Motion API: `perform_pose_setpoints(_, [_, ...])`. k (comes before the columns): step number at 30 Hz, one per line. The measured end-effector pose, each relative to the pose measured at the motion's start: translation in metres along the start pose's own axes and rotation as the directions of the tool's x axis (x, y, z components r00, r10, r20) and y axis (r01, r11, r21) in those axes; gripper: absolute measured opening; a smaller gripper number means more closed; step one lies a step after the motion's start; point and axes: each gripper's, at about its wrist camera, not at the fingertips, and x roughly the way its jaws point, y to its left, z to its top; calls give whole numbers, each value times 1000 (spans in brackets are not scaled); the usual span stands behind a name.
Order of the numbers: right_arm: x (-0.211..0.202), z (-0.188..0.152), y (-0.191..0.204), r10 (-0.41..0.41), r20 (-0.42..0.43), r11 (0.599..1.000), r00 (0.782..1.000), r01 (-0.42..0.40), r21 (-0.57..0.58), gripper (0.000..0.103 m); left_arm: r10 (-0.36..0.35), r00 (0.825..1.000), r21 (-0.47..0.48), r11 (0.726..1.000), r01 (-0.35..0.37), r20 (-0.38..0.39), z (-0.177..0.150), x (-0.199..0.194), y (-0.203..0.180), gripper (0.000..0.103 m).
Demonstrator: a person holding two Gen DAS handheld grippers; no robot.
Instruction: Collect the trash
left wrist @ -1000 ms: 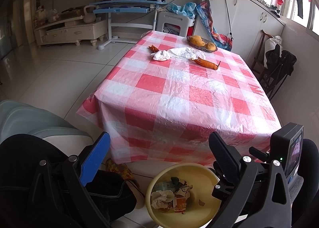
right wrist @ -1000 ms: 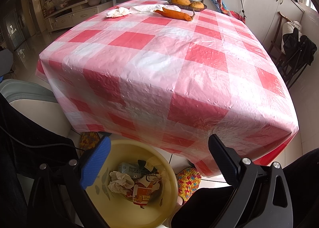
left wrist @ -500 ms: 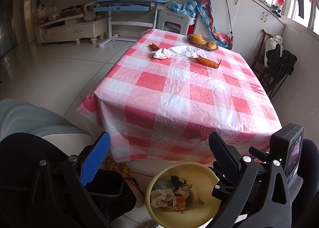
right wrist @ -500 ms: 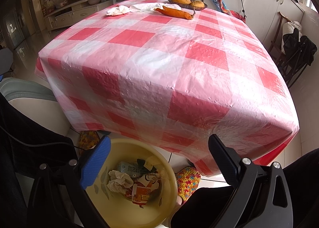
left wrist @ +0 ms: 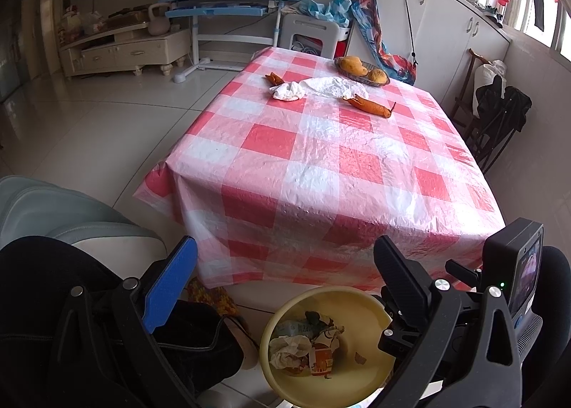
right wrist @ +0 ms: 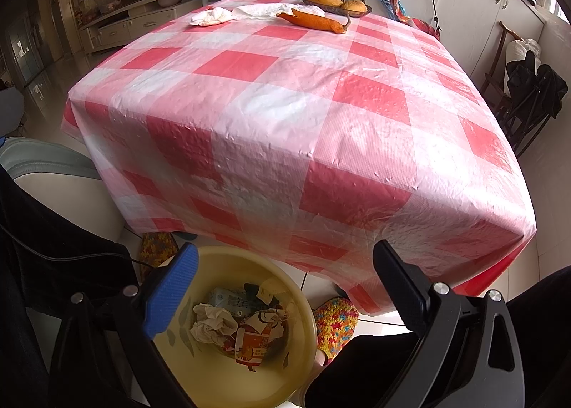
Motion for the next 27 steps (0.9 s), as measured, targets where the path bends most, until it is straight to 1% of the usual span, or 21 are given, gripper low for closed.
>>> perform_pose_setpoints(27, [1,-1,1,-2,-3,1000,1000,2,-3,94,3,1000,3,1000,-3,-9,1,3,-2,96])
